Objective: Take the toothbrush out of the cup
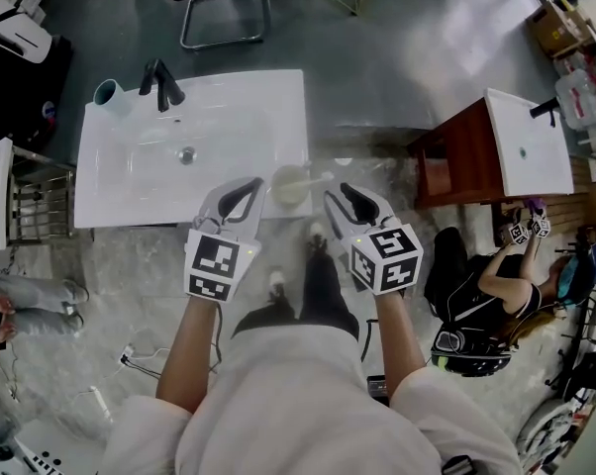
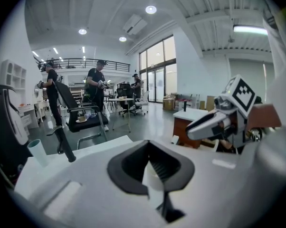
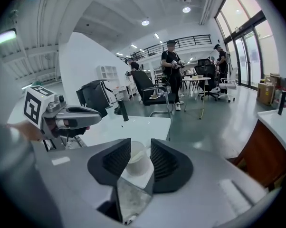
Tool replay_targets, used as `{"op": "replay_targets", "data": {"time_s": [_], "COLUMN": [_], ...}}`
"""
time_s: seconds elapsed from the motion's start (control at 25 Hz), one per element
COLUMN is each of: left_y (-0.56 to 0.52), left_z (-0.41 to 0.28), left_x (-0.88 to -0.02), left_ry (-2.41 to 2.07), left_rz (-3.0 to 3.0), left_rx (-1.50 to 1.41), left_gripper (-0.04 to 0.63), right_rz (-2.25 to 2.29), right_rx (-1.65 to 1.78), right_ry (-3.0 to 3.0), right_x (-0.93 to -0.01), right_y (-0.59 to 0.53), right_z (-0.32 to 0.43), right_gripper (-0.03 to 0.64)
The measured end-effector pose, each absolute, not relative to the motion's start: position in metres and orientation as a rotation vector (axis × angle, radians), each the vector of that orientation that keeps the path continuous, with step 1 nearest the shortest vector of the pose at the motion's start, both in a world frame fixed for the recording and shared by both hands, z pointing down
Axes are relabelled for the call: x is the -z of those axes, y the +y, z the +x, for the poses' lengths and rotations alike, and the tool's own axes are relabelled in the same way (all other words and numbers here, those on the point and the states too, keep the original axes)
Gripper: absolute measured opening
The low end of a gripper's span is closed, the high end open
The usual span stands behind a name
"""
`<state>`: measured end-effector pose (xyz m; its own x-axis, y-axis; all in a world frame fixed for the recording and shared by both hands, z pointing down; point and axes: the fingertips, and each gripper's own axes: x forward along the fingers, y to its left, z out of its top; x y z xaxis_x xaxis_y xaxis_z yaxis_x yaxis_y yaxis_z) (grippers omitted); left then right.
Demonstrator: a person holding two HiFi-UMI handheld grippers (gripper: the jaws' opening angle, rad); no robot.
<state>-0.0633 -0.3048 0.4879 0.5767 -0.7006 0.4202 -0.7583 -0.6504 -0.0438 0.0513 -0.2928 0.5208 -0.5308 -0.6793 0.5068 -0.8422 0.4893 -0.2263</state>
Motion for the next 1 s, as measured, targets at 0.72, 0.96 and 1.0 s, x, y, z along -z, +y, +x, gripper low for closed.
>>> {"op": "replay_targets", "data": {"time_s": [0.72, 0.96, 1.0], "left_y": [-0.319, -0.321, -0.321], "left_z": [-0.057, -0.059, -0.06], "left_x": [-0.532, -0.538, -0.539], "left_ry": [-1.225, -1.239, -1.242], "left_rz": [2.55, 2.525, 2.52], "left_rx": [-0.666, -0.663, -0.663], "left_gripper": [0.0, 0.0, 0.0], "right_rz": [1.109, 1.068, 1.065], "right_rx": [-0.831, -0.854, -0.857], "right_ry": [-2.393, -2.396, -2.396], "right_x": [-0.578, -0.589, -0.591], "right_y": [-0.319, -0.327, -0.328], "right_z": [0.036, 0.029, 0.029], "right_gripper": [0.135, 0.135, 0.135]}}
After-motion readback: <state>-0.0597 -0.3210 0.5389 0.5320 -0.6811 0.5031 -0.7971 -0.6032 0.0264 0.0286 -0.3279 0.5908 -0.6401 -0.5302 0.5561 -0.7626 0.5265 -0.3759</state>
